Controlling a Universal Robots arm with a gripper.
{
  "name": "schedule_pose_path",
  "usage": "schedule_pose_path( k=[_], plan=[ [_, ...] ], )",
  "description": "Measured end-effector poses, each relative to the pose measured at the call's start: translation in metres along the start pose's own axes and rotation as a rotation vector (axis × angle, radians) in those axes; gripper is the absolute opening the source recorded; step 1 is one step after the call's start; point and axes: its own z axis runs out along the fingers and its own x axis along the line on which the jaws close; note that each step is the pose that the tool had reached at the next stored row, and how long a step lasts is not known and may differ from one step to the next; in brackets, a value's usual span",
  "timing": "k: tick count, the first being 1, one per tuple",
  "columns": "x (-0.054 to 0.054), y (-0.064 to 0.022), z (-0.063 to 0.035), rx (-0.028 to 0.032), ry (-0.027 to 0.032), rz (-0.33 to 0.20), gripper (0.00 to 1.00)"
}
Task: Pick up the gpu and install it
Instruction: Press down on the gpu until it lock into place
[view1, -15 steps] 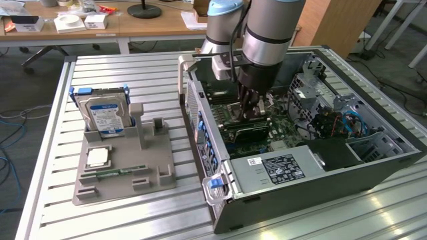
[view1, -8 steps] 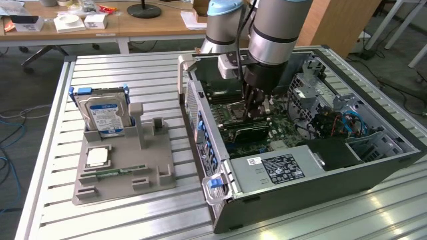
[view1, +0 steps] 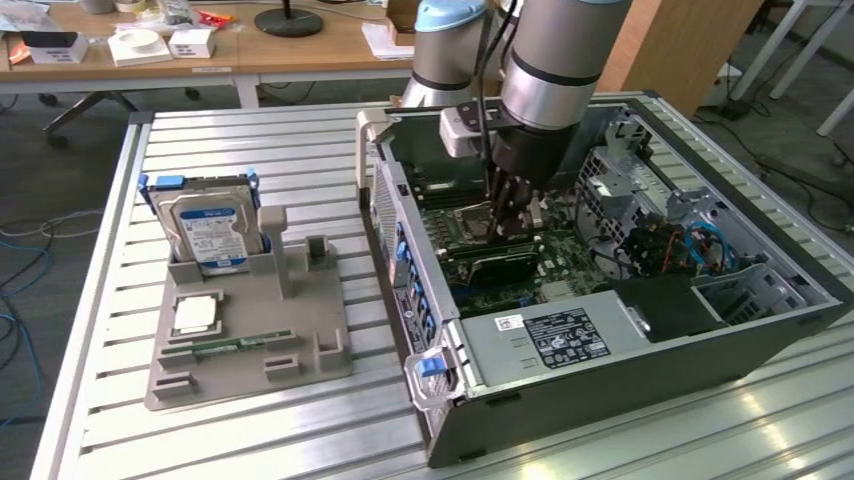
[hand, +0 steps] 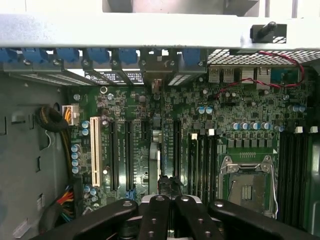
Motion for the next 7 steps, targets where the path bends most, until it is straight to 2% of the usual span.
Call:
schedule_pose_path(
  k=[7],
  plan=[
    [0.0000,-0.0001,0.0000,-0.0004,0.0001,0.000,0.10]
  ],
)
